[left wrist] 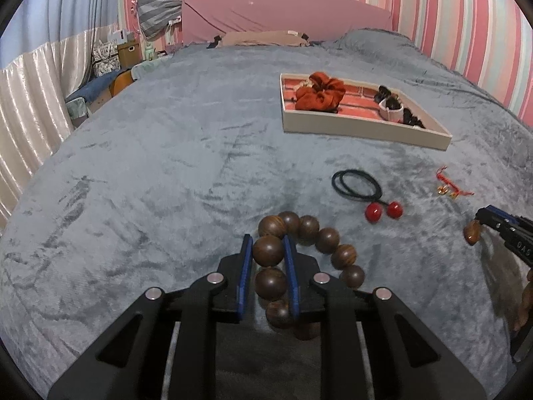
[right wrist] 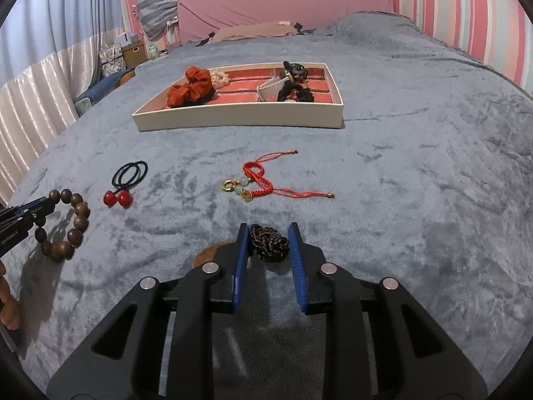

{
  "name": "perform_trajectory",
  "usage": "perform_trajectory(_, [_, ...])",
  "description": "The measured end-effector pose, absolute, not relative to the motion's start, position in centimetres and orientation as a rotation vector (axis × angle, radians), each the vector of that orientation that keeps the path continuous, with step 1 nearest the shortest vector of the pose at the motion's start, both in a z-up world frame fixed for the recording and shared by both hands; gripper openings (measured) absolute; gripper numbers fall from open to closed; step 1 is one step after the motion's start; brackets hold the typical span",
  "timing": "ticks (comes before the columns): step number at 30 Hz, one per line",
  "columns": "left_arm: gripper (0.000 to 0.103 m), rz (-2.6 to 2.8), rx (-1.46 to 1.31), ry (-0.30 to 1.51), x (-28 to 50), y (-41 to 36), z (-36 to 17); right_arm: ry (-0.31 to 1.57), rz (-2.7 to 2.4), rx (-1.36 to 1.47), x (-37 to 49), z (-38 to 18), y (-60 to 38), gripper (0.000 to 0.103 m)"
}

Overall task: Organize jewelry
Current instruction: 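Lift and carry the bead bracelet and braided pendant over the tray with both tools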

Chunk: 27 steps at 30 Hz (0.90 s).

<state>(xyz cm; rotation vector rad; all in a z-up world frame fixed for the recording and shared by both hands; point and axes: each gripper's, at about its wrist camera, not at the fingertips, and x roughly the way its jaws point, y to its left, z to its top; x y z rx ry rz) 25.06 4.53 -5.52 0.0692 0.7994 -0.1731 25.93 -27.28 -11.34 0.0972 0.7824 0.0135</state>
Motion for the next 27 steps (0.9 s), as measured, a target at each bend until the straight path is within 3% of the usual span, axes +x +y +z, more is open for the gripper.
perform_trajectory(27, [0.019, -0.216, 0.062, 0.679, 26.2, 0.7, 1.2, 0.674, 0.022, 0.108, 27.1, -6.1, -27.9, 0.024])
